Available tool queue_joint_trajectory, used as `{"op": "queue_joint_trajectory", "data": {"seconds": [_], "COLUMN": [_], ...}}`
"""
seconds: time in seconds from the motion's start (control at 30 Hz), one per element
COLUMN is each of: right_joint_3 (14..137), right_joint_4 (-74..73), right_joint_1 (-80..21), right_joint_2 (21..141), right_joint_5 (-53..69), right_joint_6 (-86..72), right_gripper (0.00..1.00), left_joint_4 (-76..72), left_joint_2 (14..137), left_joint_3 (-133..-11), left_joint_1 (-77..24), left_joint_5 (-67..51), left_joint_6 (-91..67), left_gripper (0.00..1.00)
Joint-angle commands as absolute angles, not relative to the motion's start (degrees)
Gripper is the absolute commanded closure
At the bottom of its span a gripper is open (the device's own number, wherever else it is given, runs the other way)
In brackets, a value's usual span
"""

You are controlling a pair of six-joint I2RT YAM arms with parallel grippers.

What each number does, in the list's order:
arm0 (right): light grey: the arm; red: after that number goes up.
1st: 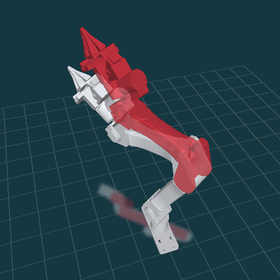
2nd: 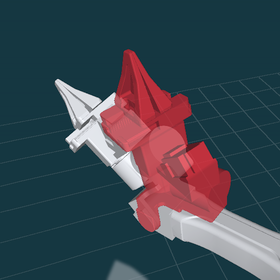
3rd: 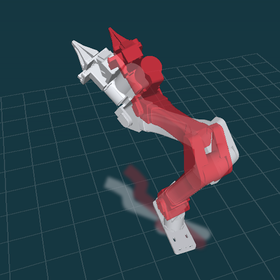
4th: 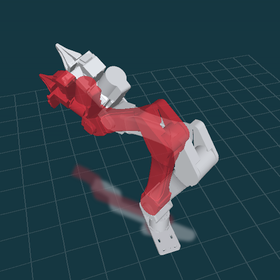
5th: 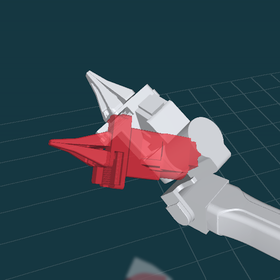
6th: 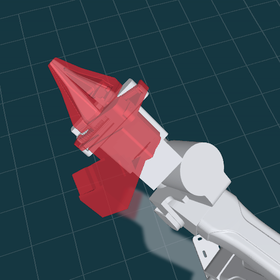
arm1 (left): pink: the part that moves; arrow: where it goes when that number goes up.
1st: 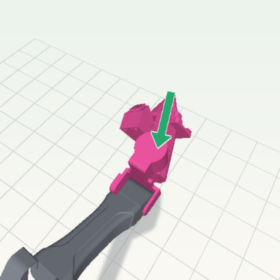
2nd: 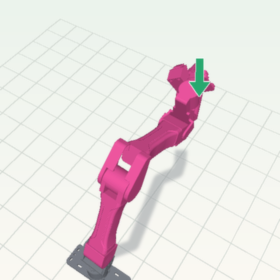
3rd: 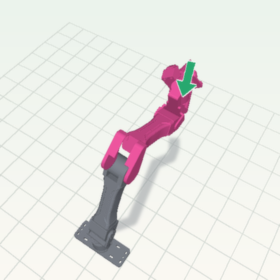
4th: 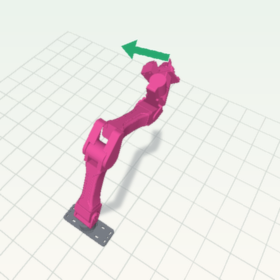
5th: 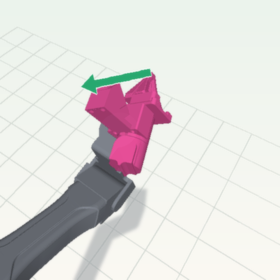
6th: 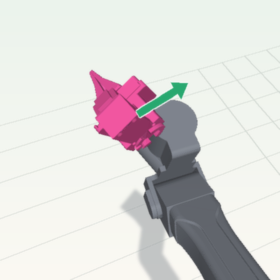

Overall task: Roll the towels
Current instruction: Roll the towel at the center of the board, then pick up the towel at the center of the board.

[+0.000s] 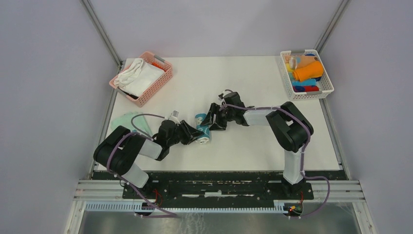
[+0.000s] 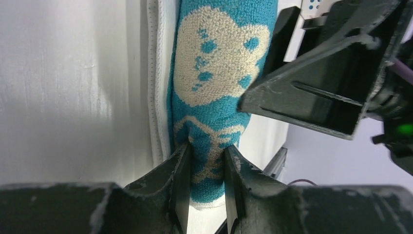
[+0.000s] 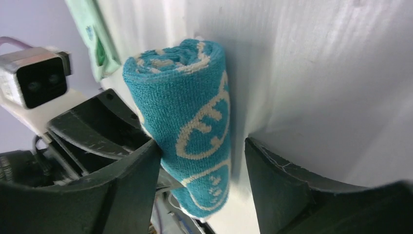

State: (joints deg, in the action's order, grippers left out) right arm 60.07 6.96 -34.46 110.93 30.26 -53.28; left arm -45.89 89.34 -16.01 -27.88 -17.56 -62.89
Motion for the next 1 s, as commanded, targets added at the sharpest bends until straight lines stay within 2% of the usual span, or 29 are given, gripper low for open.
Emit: {"op": "queue_joint_trajectory", "data": {"seconds": [0.0,0.27,0.5,0.67,0.87,0.97], "right_joint_3": [59.9,61.2,64.3,67.2,70.9,72.0], "right_joint_4": [15.3,17.3,8.5,1.1,-5.5,-8.2], "right_joint_1": [-35.4,-37.1,-39.3,-40.5,-41.8,-41.6], "right_joint_2": [114.7,120.3,121.6,121.6,120.9,119.2], "right_joint_5": [34.4,38.5,37.0,34.5,32.5,30.1], "right_joint_6": [-56.2,-55.9,-49.7,-44.1,-39.9,-38.7], "right_gripper": [0.28,0.33,0.35,0.40,0.61,0.67], "left_joint_4": [-49.4,-51.0,-55.1,-51.5,-46.1,-38.0], "left_joint_2": [93.5,95.7,101.3,101.3,97.2,90.3], "left_joint_3": [-12.9,-8.5,-8.1,-10.4,-11.5,-12.7], "left_joint_1": [-26.6,-22.5,-21.7,-21.7,-21.9,-21.8], "left_joint_5": [-22.0,-22.3,-23.9,-24.5,-23.2,-21.8], "left_joint_6": [-69.4,-73.0,-73.9,-71.4,-67.7,-63.7], "left_gripper": [0.65,0.64,0.64,0.58,0.49,0.41]}}
